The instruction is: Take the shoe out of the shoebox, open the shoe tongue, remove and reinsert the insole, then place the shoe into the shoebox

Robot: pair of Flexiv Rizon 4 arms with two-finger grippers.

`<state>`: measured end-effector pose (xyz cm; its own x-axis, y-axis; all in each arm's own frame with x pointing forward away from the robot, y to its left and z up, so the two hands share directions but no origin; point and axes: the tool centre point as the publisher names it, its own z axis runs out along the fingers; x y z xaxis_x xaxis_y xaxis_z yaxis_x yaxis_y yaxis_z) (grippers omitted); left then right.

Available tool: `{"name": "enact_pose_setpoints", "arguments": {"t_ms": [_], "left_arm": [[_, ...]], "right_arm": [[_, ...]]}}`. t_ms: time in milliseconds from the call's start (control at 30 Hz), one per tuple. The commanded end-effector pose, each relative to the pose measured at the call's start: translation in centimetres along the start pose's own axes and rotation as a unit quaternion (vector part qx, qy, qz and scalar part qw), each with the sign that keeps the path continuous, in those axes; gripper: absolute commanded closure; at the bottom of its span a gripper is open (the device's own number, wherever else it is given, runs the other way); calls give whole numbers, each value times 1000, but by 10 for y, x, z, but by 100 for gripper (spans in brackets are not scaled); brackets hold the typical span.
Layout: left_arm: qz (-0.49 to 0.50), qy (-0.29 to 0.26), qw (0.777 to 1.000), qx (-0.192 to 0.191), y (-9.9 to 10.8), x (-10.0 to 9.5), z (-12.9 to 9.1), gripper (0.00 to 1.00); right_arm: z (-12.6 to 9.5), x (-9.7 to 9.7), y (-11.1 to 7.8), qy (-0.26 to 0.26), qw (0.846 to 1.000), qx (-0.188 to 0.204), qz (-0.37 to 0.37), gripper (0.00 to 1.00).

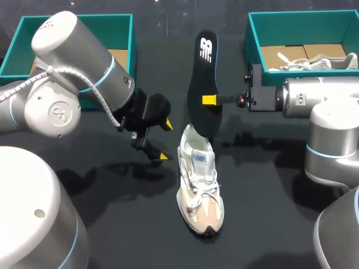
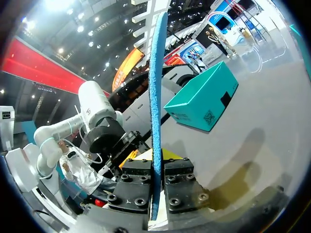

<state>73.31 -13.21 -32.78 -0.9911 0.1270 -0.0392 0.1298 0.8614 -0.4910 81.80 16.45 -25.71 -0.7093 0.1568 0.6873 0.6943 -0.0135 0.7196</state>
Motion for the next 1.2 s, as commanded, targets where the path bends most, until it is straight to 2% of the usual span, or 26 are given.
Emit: {"name": "enact_pose_setpoints", "arguments": {"t_ms": [33, 367, 1167, 1200], "left_arm": [[-3, 1, 1000, -6, -3, -5, 15, 0], [-10, 1, 1000, -11, 0, -7, 25, 0], [-18, 11, 1000, -8, 4, -13, 27, 0], [-18, 11, 1000, -8, 4, -13, 27, 0]], "right_arm": [[4, 6, -2, -15, 1000, -4, -1, 100], [6, 11, -7, -24, 1000, -5, -8, 100], [9, 17, -10, -36, 999, -5, -18, 100], [9, 16, -10, -27, 999, -14, -28, 100]]}}
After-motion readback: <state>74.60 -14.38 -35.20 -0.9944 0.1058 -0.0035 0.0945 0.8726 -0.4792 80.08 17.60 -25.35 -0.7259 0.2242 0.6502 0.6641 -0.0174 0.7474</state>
